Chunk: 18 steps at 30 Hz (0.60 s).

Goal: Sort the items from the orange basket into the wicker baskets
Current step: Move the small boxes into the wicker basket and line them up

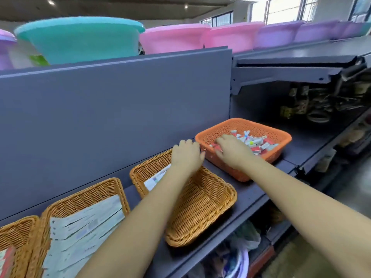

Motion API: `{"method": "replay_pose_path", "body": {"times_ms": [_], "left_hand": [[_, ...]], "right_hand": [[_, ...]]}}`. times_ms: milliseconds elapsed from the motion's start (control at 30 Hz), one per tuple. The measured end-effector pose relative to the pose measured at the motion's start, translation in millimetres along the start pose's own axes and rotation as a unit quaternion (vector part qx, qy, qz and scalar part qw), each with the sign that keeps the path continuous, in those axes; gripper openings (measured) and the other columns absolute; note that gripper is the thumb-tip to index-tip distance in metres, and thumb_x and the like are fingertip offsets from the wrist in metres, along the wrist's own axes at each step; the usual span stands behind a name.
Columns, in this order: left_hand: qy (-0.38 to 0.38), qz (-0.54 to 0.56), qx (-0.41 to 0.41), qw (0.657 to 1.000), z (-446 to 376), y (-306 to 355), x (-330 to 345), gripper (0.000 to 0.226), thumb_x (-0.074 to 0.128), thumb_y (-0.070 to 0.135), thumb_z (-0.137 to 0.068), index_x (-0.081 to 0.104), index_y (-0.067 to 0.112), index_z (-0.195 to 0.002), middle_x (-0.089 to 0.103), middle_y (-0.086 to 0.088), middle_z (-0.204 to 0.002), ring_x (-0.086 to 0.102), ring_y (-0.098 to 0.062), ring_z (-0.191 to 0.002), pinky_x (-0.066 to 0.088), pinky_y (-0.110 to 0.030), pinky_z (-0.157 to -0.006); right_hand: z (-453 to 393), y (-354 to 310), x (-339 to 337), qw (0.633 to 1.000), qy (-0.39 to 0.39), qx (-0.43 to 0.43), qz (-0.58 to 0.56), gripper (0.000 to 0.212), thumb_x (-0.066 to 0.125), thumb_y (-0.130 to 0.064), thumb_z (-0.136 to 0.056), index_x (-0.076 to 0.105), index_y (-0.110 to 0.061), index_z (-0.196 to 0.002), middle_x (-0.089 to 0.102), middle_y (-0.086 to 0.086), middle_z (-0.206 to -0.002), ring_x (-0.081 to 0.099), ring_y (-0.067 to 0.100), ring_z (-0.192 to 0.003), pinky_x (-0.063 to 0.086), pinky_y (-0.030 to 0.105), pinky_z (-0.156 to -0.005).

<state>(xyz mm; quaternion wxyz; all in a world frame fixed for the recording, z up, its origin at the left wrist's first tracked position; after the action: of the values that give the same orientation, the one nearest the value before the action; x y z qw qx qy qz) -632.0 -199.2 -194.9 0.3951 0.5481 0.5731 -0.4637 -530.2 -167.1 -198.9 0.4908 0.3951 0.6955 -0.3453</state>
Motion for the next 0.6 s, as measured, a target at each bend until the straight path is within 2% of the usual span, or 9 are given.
{"method": "replay_pose_path", "body": {"times_ms": [133, 300, 467, 600], "left_hand": [[-0.001, 0.025, 0.045, 0.999, -43.7, 44.0, 12.4, 0.041, 0.036, 0.037, -0.099, 0.054, 0.009, -0.123, 0.053, -0.011, -0.128, 0.045, -0.029, -0.120, 0.039, -0.039, -0.094], [-0.031, 0.071, 0.089, 0.993, -79.9, 92.7, 33.2, 0.041, 0.041, 0.037, -0.097, 0.054, 0.011, -0.125, 0.053, -0.012, -0.127, 0.046, -0.030, -0.119, 0.039, -0.040, -0.094], [-0.085, 0.080, 0.111, 0.987, -104.0, 129.4, 54.3, 0.038, 0.048, 0.033, -0.094, 0.055, 0.013, -0.126, 0.053, -0.011, -0.126, 0.048, -0.030, -0.117, 0.042, -0.038, -0.091], [-0.125, 0.123, 0.112, 0.978, -109.1, 151.1, 67.1, 0.033, 0.051, 0.027, -0.090, 0.061, 0.017, -0.119, 0.062, -0.009, -0.116, 0.056, -0.028, -0.107, 0.044, -0.033, -0.081]], "right_hand": [[-12.1, 62.3, 7.6, 0.998, -0.024, 0.049, 0.019, 0.034, 0.042, -0.027, -0.097, 0.052, -0.005, -0.122, 0.052, 0.013, -0.124, 0.046, 0.030, -0.117, 0.041, 0.040, -0.094], [-12.7, 129.3, 10.1, 0.994, -0.047, 0.093, 0.034, 0.038, 0.045, -0.027, -0.096, 0.049, -0.009, -0.130, 0.051, 0.011, -0.130, 0.045, 0.028, -0.122, 0.037, 0.036, -0.098], [-15.6, 181.0, 13.3, 0.988, -0.068, 0.119, 0.068, 0.029, 0.047, -0.026, -0.093, 0.055, -0.009, -0.115, 0.056, 0.011, -0.122, 0.052, 0.029, -0.114, 0.042, 0.036, -0.091], [-23.7, 198.2, 12.0, 0.990, -0.069, 0.112, 0.055, 0.026, 0.052, -0.027, -0.092, 0.058, -0.008, -0.108, 0.057, 0.011, -0.115, 0.056, 0.031, -0.105, 0.045, 0.034, -0.082]]}}
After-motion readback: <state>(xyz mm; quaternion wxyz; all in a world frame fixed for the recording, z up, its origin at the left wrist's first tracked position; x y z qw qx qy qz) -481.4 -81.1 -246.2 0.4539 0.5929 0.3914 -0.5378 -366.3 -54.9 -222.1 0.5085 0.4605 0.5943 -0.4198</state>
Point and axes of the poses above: each hand's wrist, its own z-axis away from the middle knuckle, its own x-axis out of the palm, y = z × x, the point moved 10 cm from there along -z, towards the middle knuckle
